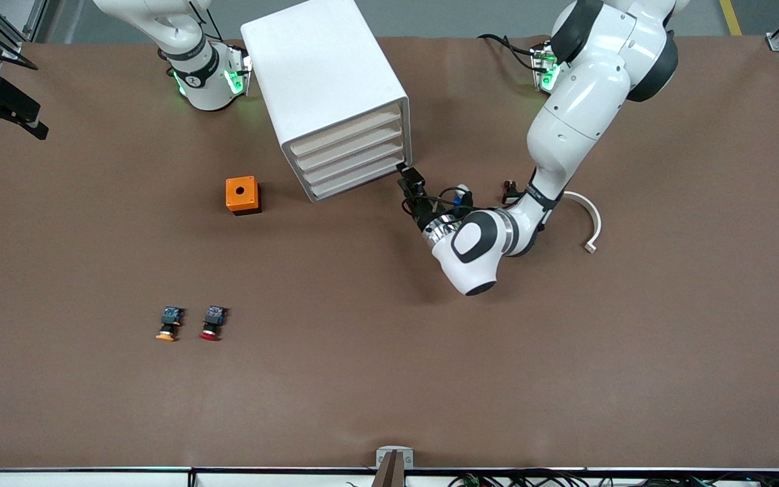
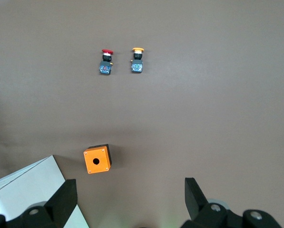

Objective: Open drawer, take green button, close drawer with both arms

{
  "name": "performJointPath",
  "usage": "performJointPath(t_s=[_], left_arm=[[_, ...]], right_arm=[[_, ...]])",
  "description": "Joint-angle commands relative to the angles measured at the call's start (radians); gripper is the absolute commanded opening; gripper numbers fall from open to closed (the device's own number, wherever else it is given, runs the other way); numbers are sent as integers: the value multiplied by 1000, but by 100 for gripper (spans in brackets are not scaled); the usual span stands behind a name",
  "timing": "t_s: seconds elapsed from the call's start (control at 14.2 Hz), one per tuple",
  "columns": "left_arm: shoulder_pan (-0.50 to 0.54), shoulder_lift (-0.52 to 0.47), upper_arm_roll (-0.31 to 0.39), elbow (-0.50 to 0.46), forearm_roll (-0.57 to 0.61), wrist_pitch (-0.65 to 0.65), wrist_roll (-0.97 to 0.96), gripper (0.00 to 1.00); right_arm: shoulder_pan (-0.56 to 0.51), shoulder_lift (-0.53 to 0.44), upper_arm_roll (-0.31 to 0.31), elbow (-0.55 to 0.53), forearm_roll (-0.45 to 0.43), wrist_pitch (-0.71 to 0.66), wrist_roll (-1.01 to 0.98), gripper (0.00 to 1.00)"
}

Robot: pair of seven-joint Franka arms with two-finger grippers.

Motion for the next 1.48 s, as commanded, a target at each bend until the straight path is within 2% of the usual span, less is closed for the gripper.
performJointPath(t_s=[0.0, 0.35, 0.64, 0.71, 0.99, 1.13, 1.41], left_arm=[[-33, 7, -1, 15, -29, -14, -25, 58], [-83, 13, -1, 12, -37, -14, -28, 55], [-119, 19, 1, 11, -37, -12, -28, 45], [-127, 22, 1, 12, -37, -12, -26, 39], [-138, 29, -1, 12, -38, -12, -11, 20], [-133, 29, 1, 14, -60, -12, -16, 12], [-123, 36, 9, 14, -89, -12, -19, 7]], right_arm=[[-26, 7, 7, 22, 3, -3, 6, 100], [-25, 121, 10, 29, -21, 6, -1, 100], [-32, 269, 7, 55, -30, 8, -1, 100], [-45, 288, 7, 67, -30, 8, -4, 100], [-39, 294, 11, 77, -37, 0, 35, 100], [-13, 293, 16, 72, -29, -3, 177, 100], [62, 288, 16, 64, -7, -30, 416, 100]])
